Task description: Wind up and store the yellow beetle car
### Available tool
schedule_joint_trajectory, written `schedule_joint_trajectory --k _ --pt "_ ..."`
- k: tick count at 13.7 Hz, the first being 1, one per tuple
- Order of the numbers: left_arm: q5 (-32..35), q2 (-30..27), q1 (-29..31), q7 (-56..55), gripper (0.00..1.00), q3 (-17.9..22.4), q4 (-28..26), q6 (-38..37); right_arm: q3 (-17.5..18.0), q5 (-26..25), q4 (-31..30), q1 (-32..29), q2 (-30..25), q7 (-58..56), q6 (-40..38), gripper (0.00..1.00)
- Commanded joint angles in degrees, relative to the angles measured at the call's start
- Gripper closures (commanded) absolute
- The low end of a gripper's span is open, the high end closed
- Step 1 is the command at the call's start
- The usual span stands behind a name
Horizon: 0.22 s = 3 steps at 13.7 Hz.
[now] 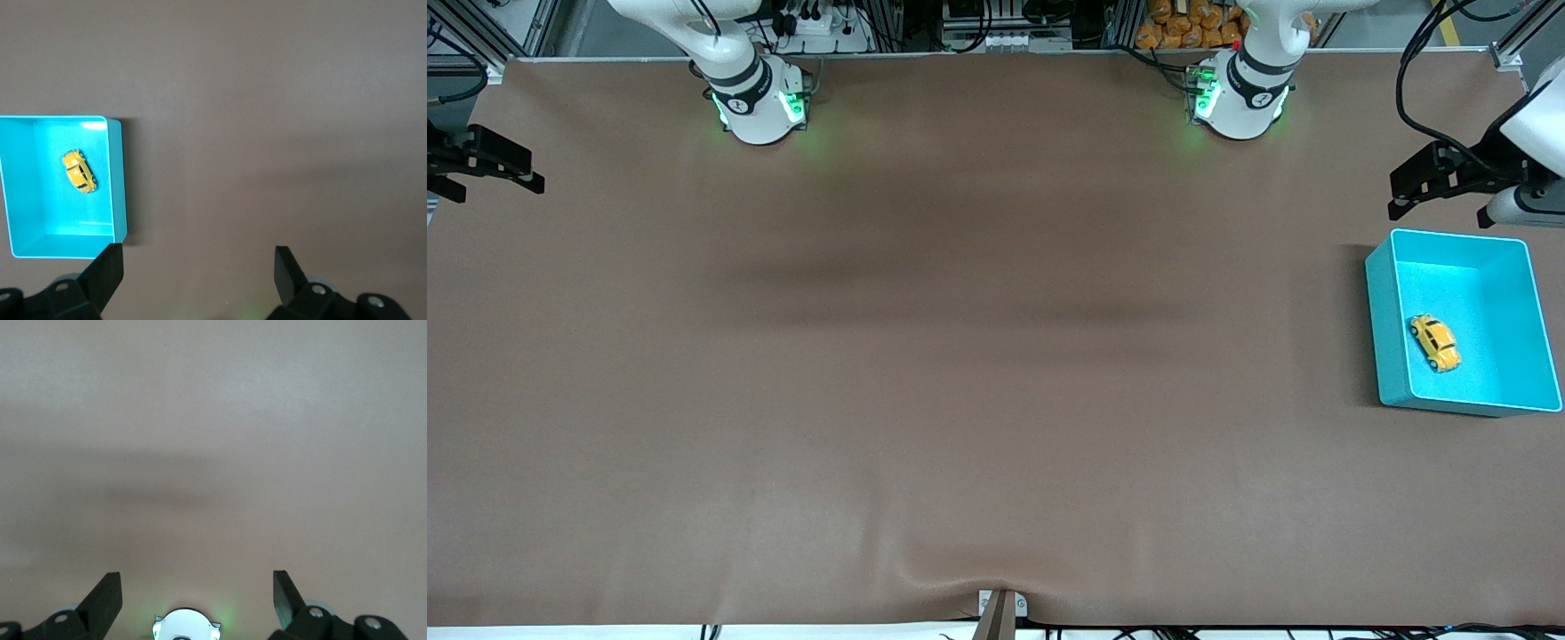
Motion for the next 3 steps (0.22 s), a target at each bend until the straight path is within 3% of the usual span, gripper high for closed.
schedule_joint_trajectory --k 1,3 --pt "-0.67 -0.47 0.41 -0.24 0.00 -0.33 -0.24 -1.69 0.22 -0.94 -0.66 -0.31 -0.93 -0.71 -0.29 0.00" --pt "-0.67 -0.38 0.41 -0.23 0.00 -0.33 -0.24 -1.96 0.22 -0.94 -0.66 -0.31 -0.93 -0.71 -0.29 0.00"
